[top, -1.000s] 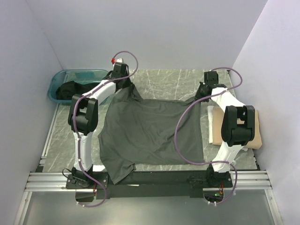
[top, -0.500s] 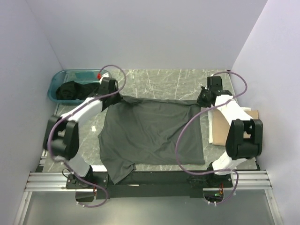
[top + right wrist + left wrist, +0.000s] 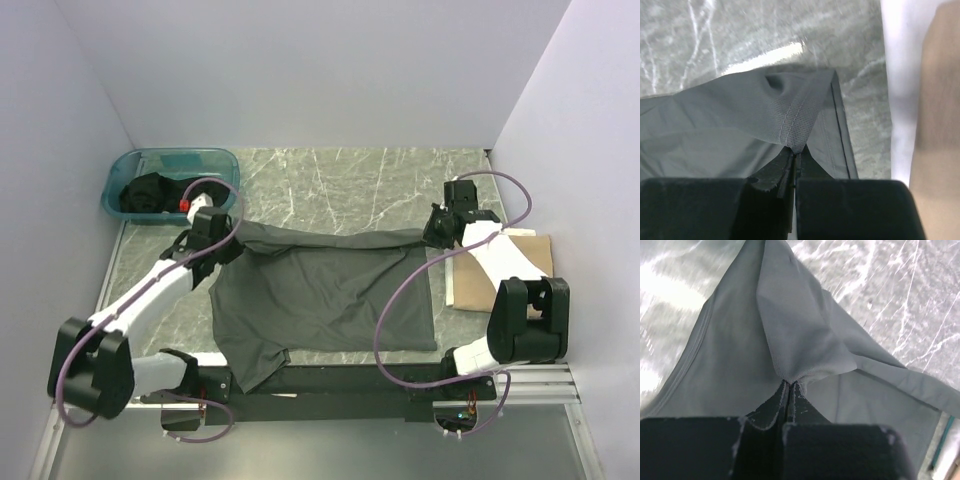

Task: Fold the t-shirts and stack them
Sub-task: Fold the tshirt

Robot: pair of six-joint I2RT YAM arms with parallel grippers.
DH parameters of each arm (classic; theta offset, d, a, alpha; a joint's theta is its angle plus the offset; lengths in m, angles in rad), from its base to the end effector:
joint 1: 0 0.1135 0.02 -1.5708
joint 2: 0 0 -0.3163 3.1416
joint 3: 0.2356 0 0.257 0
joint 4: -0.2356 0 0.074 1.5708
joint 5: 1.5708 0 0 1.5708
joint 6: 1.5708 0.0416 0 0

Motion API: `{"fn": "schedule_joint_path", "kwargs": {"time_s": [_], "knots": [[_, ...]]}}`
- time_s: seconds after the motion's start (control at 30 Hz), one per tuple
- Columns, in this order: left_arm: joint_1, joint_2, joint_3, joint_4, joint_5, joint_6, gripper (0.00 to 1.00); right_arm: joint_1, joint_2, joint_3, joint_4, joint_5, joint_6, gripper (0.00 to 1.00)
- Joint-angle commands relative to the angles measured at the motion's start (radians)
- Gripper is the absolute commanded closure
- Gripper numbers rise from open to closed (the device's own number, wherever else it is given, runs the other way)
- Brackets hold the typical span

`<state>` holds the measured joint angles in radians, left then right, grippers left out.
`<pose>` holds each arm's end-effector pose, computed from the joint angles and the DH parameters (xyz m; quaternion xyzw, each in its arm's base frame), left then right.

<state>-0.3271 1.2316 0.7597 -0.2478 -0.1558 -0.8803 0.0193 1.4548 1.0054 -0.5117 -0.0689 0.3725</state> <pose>0.2399 -0.0746 0.2757 -0.2789 0.8648 -0.1753 0.3791 0.3006 0.0087 0.2785 0.1573 0.9403 0.0906 0.2878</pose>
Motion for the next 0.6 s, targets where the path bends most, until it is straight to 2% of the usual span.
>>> {"fn": "schedule_joint_path", "kwargs": {"time_s": [0.0, 0.1, 0.37, 0.43, 0.47, 0.57], "knots": [[-0.007, -0.086, -0.039, -0.037, -0.001, -0.065, 0.99, -0.002, -0.05, -0.011, -0.013, 0.038, -0.017, 1.0], [-0.032, -0.144, -0.077, -0.074, 0.009, -0.117, 0.99, -0.001, -0.054, -0.022, -0.021, 0.05, -0.017, 1.0], [-0.122, -0.277, -0.128, -0.266, -0.096, -0.209, 0.99, -0.002, -0.045, -0.051, -0.031, 0.067, -0.004, 1.0], [-0.125, -0.3, -0.145, -0.306, -0.105, -0.218, 0.99, -0.001, -0.037, -0.062, -0.042, 0.092, 0.009, 0.96], [-0.125, -0.304, -0.151, -0.318, -0.1, -0.22, 0.94, -0.004, -0.037, -0.067, -0.042, 0.098, 0.016, 0.94], [-0.138, -0.326, -0.204, -0.32, -0.044, -0.229, 0.94, -0.004, -0.047, -0.097, -0.05, 0.125, 0.048, 0.84]]}}
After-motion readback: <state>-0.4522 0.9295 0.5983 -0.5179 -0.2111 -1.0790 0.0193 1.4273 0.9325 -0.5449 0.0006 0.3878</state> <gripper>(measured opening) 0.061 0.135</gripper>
